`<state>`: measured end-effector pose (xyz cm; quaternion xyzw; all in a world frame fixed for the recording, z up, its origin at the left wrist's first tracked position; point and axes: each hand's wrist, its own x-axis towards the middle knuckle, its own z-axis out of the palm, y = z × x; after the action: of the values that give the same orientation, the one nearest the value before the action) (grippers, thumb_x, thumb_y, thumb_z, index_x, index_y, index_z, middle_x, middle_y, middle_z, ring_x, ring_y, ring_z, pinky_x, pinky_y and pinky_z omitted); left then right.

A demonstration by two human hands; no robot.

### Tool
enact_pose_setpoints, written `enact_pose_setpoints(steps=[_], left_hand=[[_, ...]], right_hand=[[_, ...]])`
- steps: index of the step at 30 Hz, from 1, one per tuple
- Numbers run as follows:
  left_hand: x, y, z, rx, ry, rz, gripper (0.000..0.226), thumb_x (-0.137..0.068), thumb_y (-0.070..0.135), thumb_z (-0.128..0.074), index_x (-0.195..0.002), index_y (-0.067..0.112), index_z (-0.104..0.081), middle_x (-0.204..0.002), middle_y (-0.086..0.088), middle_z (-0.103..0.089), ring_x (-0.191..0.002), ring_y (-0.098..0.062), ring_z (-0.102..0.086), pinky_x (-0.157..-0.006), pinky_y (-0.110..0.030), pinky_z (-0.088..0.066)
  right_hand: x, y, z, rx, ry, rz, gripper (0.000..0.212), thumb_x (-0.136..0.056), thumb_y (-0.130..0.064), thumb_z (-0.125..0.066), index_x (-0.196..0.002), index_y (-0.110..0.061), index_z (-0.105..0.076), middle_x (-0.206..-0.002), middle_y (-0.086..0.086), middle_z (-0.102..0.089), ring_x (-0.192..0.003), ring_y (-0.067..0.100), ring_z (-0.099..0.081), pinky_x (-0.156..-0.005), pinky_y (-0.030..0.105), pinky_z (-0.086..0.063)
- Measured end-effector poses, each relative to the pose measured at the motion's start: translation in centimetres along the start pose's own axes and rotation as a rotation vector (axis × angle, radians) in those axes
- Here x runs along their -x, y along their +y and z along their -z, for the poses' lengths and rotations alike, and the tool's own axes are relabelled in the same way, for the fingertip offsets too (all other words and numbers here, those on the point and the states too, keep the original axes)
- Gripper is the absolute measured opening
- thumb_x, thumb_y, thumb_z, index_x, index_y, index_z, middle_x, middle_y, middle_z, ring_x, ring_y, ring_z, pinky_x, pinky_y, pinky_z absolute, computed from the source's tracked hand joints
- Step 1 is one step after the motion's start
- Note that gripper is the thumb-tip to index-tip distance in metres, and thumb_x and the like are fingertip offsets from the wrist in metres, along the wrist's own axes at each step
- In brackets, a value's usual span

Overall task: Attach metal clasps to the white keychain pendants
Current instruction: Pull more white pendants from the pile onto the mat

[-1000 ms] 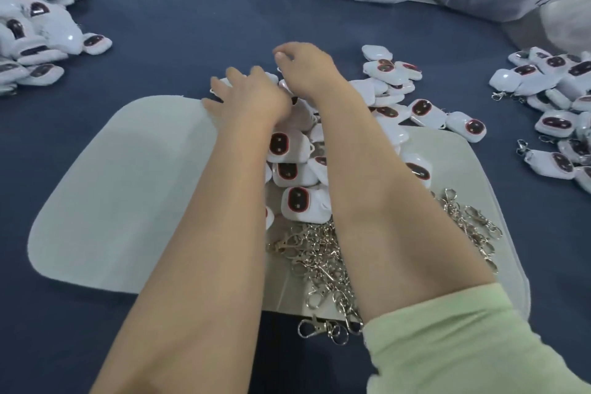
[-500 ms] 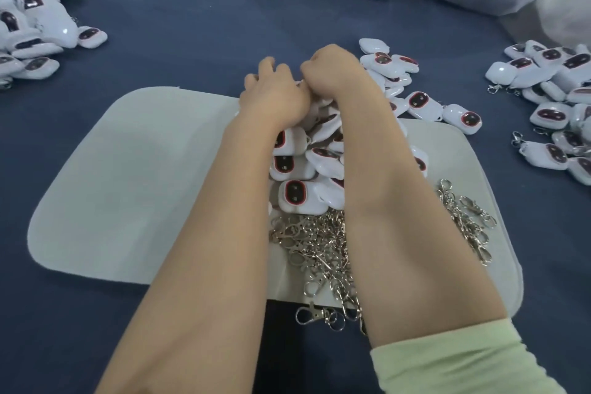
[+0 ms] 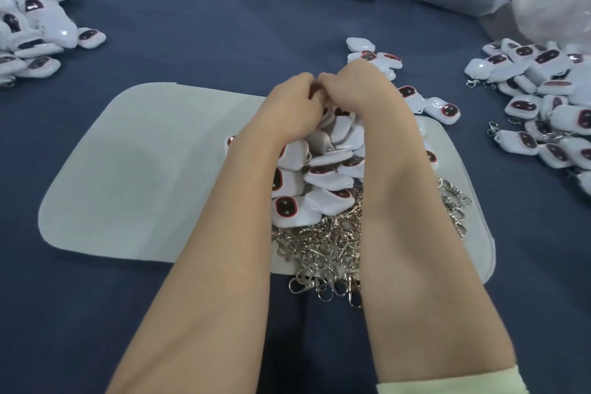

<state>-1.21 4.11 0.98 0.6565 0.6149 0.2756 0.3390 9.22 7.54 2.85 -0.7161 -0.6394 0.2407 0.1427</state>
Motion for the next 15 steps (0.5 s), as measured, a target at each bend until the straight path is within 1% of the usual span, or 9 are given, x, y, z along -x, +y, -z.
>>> enact_pose_setpoints(steps=[3, 5, 6, 7, 8, 10, 11, 13, 15], left_hand=[[0.4, 0.1, -0.1, 0.01, 0.053, -0.035, 0.025, -0.097, 0.016, -0.036, -0.11, 0.01, -0.056, -0.112, -0.005, -0.062, -0.095, -0.028, -0.063, -0.09, -0.04, -0.048], [0.7, 0.0, -0.2, 0.041, 0.109, -0.048, 0.025, -0.097, 0.016, -0.037, -0.11, 0.015, -0.057, -0.111, 0.002, -0.062, -0.093, -0.02, -0.061, -0.083, -0.03, -0.047], [0.8, 0.0, -0.3, 0.052, 0.146, -0.053, 0.024, -0.097, 0.016, -0.038, -0.11, 0.016, -0.058, -0.108, 0.004, -0.061, -0.092, -0.015, -0.058, -0.076, -0.024, -0.045], [0.9, 0.0, -0.3, 0.066, 0.185, -0.057, 0.023, -0.097, 0.017, -0.039, -0.109, 0.017, -0.059, -0.104, 0.005, -0.06, -0.091, -0.011, -0.055, -0.07, -0.02, -0.041], [1.1, -0.1, -0.2, 0.083, 0.22, -0.062, 0.023, -0.097, 0.017, -0.04, -0.109, 0.017, -0.059, -0.102, 0.006, -0.059, -0.09, -0.009, -0.053, -0.068, -0.017, -0.037], [1.5, -0.1, -0.1, 0.109, 0.278, -0.075, 0.022, -0.096, 0.017, -0.041, -0.108, 0.017, -0.06, -0.101, 0.007, -0.057, -0.092, -0.007, -0.051, -0.07, -0.013, -0.034], [1.8, 0.0, -0.1, 0.114, 0.299, -0.081, 0.021, -0.096, 0.017, -0.042, -0.108, 0.017, -0.06, -0.101, 0.008, -0.056, -0.094, -0.007, -0.051, -0.073, -0.013, -0.033], [2.5, 0.1, -0.1, 0.107, 0.322, -0.098, 0.021, -0.095, 0.019, -0.044, -0.108, 0.016, -0.06, -0.1, 0.01, -0.056, -0.094, -0.006, -0.05, -0.074, -0.012, -0.033], [3.2, 0.2, -0.5, 0.076, 0.321, -0.11, 0.02, -0.095, 0.019, -0.045, -0.108, 0.015, -0.06, -0.101, 0.011, -0.056, -0.091, -0.005, -0.049, -0.07, -0.011, -0.03]], right_hand=[[0.9, 0.6, 0.3, -0.048, 0.058, 0.005, 0.027, -0.092, -0.021, -0.042, -0.067, -0.012, -0.042, -0.068, 0.003, -0.047, -0.074, 0.027, -0.046, -0.052, 0.027, -0.032], [1.5, 1.0, 0.4, -0.072, 0.092, 0.026, 0.024, -0.093, -0.019, -0.041, -0.071, -0.011, -0.047, -0.078, 0.007, -0.054, -0.08, 0.025, -0.048, -0.061, 0.028, -0.04], [1.8, 1.1, 0.4, -0.073, 0.113, 0.038, 0.022, -0.094, -0.019, -0.04, -0.078, -0.009, -0.052, -0.081, 0.007, -0.056, -0.079, 0.025, -0.048, -0.062, 0.027, -0.04], [2.2, 1.3, 0.5, -0.066, 0.132, 0.058, 0.022, -0.094, -0.018, -0.039, -0.08, -0.008, -0.053, -0.076, 0.006, -0.053, -0.074, 0.024, -0.046, -0.059, 0.026, -0.036], [2.6, 1.5, 0.4, -0.064, 0.154, 0.083, 0.024, -0.094, -0.016, -0.039, -0.074, -0.008, -0.049, -0.067, 0.004, -0.047, -0.066, 0.021, -0.042, -0.053, 0.026, -0.032], [3.4, 1.9, 0.4, -0.094, 0.207, 0.114, 0.031, -0.092, -0.013, -0.039, -0.062, -0.01, -0.04, -0.057, 0.001, -0.036, -0.056, 0.018, -0.033, -0.047, 0.026, -0.025], [3.7, 2.1, 0.3, -0.12, 0.232, 0.125, 0.029, -0.092, -0.012, -0.039, -0.063, -0.008, -0.043, -0.057, 0.002, -0.037, -0.057, 0.02, -0.034, -0.047, 0.028, -0.024], [4.4, 2.4, 0.3, -0.167, 0.27, 0.143, 0.024, -0.092, -0.013, -0.041, -0.083, -0.006, -0.062, -0.07, 0.003, -0.051, -0.072, 0.021, -0.044, -0.053, 0.029, -0.026], [5.2, 2.5, 0.2, -0.209, 0.302, 0.158, 0.027, -0.092, -0.014, -0.042, -0.104, -0.01, -0.066, -0.089, 0.001, -0.062, -0.09, 0.018, -0.054, -0.059, 0.018, -0.028]])
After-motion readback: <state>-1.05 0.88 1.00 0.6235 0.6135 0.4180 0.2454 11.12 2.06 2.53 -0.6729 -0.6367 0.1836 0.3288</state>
